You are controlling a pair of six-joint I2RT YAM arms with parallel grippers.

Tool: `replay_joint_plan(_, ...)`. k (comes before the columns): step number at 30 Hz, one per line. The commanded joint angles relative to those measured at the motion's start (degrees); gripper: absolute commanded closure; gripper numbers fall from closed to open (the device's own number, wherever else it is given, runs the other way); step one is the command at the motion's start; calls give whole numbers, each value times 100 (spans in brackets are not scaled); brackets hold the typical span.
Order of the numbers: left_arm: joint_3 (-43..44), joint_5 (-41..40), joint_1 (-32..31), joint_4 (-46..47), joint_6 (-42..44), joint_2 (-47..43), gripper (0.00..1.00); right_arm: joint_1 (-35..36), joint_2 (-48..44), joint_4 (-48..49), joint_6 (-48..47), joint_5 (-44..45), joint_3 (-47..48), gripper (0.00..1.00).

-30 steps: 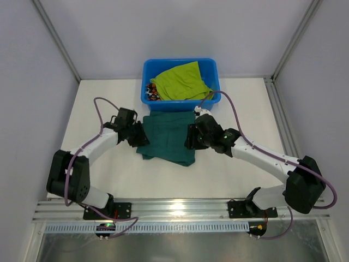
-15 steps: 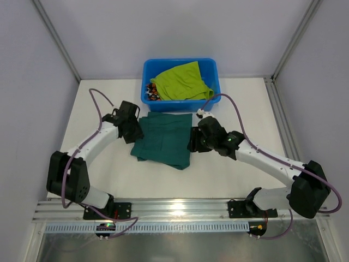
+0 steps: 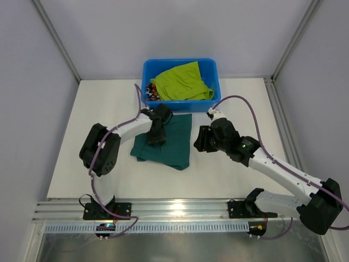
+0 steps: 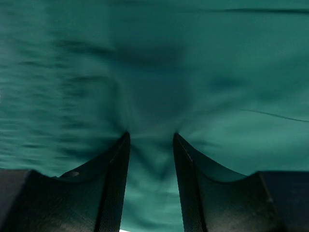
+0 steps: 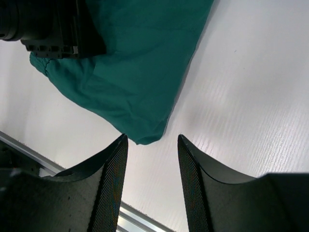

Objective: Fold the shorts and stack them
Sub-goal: Move the shorts to the corner of the board.

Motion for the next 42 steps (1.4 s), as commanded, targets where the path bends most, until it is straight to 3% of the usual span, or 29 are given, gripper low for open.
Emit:
replay_joint_plan(1,-775,-433,519,-442,-159,-560,57,-48,-450,91,-139,-52,-156,51)
replay_joint_plan(5,-1129,-486,1196,-441,130,-1000,55,-83,-784,108,-130,-70,-315,51)
replay_joint_plan(11,-779,-522,2268,-723,798,-913,54,-91,-1153,108,-113,-166,-447,51)
replay_joint_plan(16,-402,-310,3296,-793,1080,-334,53,-100,-1426,82,-156,-96,-570,51)
replay_joint_plan(25,-295,-582,4457,-846,1563,300,53,-214,-1654,-199,-420,115,-483,51)
replay_joint_plan(37,2066,-785,5380,-1636,1739,1969,54,-364,-1787,-270,-587,238,-500,50)
replay_joint_plan(42,2491,-837,5749,-1804,1555,2506,54,-478,-1541,-190,-789,229,-351,51)
